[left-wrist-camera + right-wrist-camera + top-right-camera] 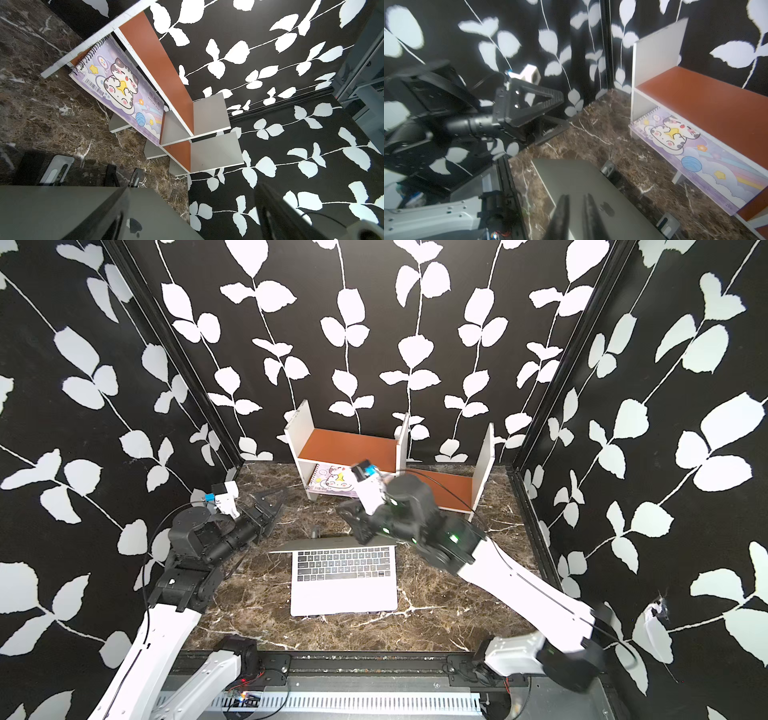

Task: Close the laptop lid and set it aside
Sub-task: Close the lid of the laptop.

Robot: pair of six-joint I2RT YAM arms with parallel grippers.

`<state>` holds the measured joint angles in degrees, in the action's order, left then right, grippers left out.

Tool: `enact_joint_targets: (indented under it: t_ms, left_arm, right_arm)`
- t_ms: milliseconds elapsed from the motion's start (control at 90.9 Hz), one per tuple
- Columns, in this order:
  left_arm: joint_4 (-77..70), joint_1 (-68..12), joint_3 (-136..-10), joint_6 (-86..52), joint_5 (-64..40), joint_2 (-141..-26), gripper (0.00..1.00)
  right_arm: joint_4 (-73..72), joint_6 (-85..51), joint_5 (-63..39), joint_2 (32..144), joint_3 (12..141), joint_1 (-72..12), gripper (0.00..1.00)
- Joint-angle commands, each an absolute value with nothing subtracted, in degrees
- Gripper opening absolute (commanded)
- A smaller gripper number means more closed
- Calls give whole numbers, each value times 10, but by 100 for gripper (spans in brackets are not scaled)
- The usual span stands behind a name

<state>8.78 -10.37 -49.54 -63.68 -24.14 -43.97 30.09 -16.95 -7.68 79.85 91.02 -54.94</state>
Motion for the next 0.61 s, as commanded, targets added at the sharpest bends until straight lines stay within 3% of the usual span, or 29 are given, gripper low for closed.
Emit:
enact_joint_targets:
  t_ms: [0, 220, 594]
  left_arm:
    - [42, -107, -483, -638, -238, -444, 91]
    - [45, -109, -461, -632, -235, -431, 91]
    - [50, -109, -428, -633, -240, -414, 91]
  right_arm:
    - [460, -229, -103, 875, 1001, -550, 6]
    - [604, -201, -110, 987, 1100, -553, 6]
    - [645, -197, -183, 1026, 1095, -558, 9]
